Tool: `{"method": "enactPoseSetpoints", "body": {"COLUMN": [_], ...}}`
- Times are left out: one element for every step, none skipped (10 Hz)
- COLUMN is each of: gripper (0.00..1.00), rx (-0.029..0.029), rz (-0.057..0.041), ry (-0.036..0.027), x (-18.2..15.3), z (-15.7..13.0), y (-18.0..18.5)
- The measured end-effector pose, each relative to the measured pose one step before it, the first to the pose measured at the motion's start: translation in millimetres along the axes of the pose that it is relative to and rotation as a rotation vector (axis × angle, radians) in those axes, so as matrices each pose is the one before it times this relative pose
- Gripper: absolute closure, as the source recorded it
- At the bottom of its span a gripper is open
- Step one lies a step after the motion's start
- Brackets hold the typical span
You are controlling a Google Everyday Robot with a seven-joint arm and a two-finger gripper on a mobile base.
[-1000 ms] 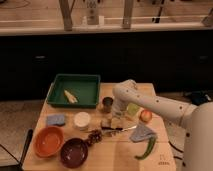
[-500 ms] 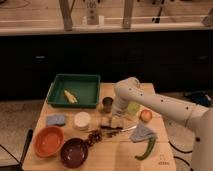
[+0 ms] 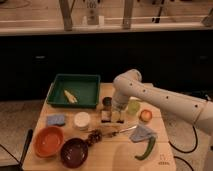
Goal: Place eraser in tray
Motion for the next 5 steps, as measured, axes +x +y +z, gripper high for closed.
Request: {"method": "enactPoseSetpoints", "body": {"gripper": [1.0,1.0,1.0,1.0,1.0], "rx": [0.0075,0.01646,0.01005,0.0096,0.01208], "rz": [0.00002,0.00007,0.0023,0.00388,0.00763], "ry": [0.00821,0.00756,0.00503,0.00644,0.00372], "x": [-0.07,-2.87,-2.48,-2.77,-2.28], "z": [-5.64,-8.0,-4.78,-4.61,-4.7], "y": [-1.61,-5.07,-4.55,-4.55,-4.64]}}
